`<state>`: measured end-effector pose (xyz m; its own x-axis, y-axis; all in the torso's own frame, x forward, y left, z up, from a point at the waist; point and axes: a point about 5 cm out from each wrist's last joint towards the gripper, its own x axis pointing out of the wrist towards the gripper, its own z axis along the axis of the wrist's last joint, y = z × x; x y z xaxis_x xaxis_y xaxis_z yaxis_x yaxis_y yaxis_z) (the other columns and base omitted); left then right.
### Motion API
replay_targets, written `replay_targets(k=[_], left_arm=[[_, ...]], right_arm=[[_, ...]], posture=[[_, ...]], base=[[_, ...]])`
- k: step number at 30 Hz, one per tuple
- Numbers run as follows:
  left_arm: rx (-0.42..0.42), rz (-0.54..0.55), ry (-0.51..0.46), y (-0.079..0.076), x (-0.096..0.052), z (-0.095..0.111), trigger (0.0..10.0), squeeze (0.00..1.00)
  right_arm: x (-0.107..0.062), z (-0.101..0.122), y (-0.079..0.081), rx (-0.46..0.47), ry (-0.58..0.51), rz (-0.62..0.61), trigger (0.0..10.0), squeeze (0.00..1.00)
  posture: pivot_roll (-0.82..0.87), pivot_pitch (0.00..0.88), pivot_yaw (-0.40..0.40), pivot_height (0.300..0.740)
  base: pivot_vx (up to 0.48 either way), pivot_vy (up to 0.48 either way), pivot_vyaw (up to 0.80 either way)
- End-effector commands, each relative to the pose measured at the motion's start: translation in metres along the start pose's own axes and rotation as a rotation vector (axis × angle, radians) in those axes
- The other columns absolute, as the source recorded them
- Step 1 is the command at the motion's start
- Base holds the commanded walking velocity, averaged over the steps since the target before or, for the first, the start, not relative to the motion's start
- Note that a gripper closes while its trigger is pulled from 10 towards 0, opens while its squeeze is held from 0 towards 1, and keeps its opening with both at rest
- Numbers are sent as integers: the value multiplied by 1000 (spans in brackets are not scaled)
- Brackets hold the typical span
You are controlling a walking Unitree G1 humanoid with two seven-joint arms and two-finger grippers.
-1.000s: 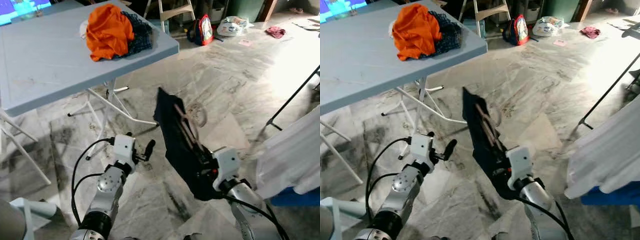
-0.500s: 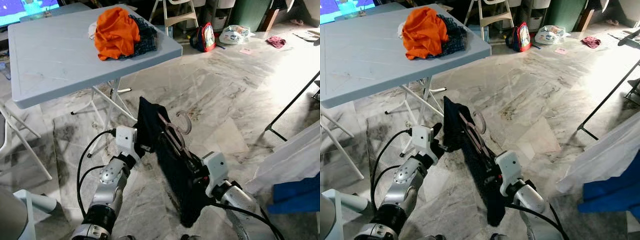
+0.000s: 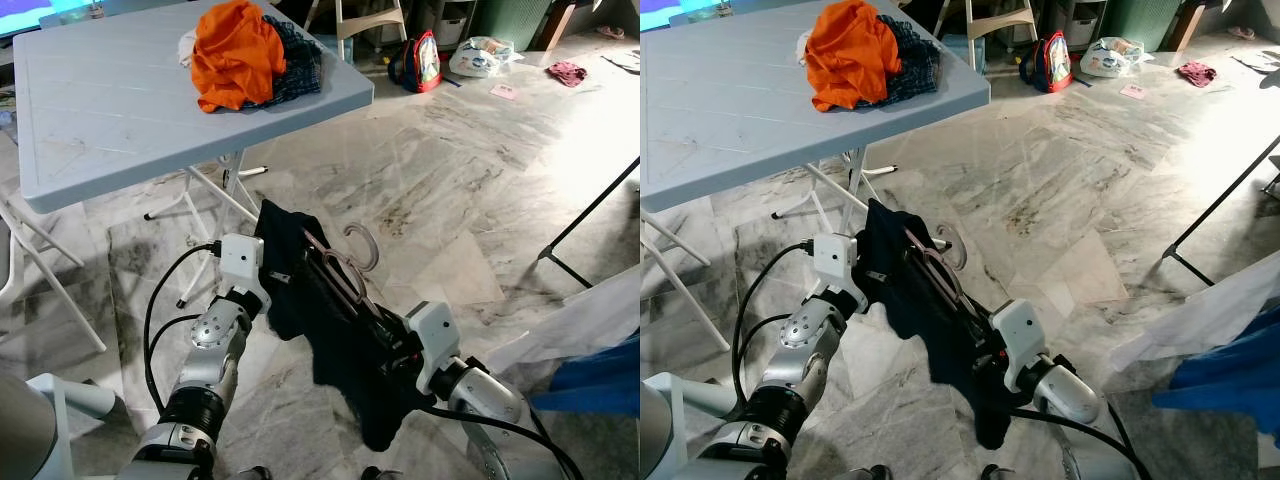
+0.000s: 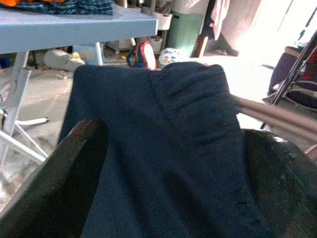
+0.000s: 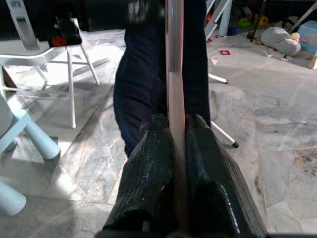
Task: Hang hanger
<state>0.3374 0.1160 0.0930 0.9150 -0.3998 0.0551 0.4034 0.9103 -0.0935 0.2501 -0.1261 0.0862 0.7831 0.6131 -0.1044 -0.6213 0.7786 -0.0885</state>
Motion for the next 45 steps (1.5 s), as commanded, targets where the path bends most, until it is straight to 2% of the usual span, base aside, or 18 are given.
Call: replay_targets(k=[1,2,3,4,5,6,13,28,34,40,42,43,45], left_arm=[[13,13,35,3,-1,-6,10000,0],[13,14,37,3,-1,-6,10000,0],[14,15,42,3,-2,-7,4745,0],[14,16,47,4,-2,-8,2314,0],[14,16,47,4,-2,-8,2314,0],[9,16,49,4,-2,-9,0,0],[11,21,53,6,-1,-10,0,0],[61,90,87,21,-5,-13,0,0],[99,190,58,36,-7,-4,0,0],[119,219,40,42,-6,2,0,0],[119,219,40,42,-6,2,0,0],[125,230,40,44,-6,3,0,0],[131,247,46,46,-7,3,0,0]], right_arm=[[-2,11,-1,-7,-45,5,10000,0],[-2,11,-1,-7,-45,6,10000,0],[-3,12,-1,-8,-45,9,10000,0],[-3,13,-1,-10,-45,14,10000,0],[-3,13,-1,-10,-45,14,10000,0],[-3,14,-2,-13,-45,14,10000,0],[-5,13,-3,-16,-40,15,10000,0],[-7,11,-1,-12,-26,23,10000,0],[-15,2,-14,-105,54,-11,10000,0],[-28,-8,-31,-192,144,-48,10000,0],[-28,-8,-31,-192,144,-48,10000,0],[-35,-11,-38,-234,173,-54,10000,0],[-45,-11,-49,-260,200,-68,10000,0]], posture=[[-74,142,17,740],[-74,142,17,740],[-75,141,17,740],[-77,141,16,740],[-77,141,16,740],[-77,141,16,740],[-79,136,11,740],[-79,143,8,740],[-81,145,7,740],[-81,146,7,740],[-81,146,7,740],[-83,146,8,740],[-83,147,8,740]], base=[[0,0,0],[0,0,0],[0,0,0],[0,0,0],[0,0,0],[0,0,0],[0,0,0],[0,0,0],[0,0,0],[0,0,0],[0,0,0],[0,0,0],[0,0,0]])
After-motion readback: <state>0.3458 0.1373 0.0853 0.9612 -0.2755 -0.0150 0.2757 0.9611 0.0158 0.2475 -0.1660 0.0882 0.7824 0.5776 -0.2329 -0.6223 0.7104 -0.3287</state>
